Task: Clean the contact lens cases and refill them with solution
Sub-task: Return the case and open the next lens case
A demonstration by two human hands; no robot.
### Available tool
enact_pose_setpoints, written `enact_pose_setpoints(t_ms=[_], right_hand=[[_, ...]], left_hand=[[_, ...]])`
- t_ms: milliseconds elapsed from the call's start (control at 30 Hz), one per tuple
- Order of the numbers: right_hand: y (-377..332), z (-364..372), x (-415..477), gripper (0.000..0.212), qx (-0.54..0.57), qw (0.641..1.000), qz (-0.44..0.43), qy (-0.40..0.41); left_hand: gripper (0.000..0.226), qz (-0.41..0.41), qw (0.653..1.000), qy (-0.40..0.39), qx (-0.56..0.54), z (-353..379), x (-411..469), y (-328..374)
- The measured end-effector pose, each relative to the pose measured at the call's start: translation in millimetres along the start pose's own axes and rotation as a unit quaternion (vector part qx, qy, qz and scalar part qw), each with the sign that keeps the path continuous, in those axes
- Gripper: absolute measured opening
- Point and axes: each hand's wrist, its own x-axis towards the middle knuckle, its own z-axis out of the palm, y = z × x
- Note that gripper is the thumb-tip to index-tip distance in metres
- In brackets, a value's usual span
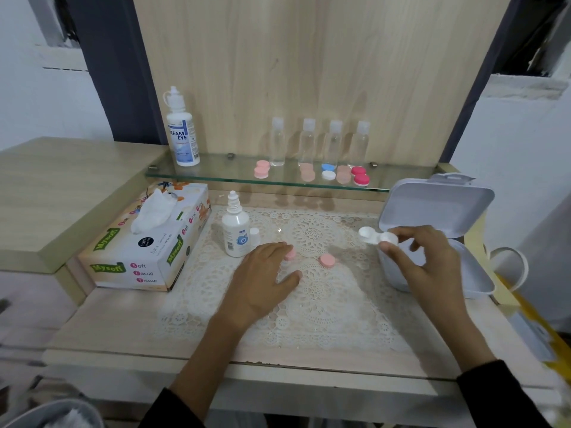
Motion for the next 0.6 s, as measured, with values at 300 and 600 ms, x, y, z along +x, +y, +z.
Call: enact_pose_setpoints(t_ms=[300,600], right_hand=[[-29,58,-29,0.02,0.018,0.989,0.008,-0.146],[-27,64,-31,0.019,-0.002,0.984,0.003,-0.177]], left_hand=[[0.043,-0.001,0.999,0.023,-0.035,-6,-1,6],[0.039,0.015,0.999,0.041,-0.026,-7,-3,6]])
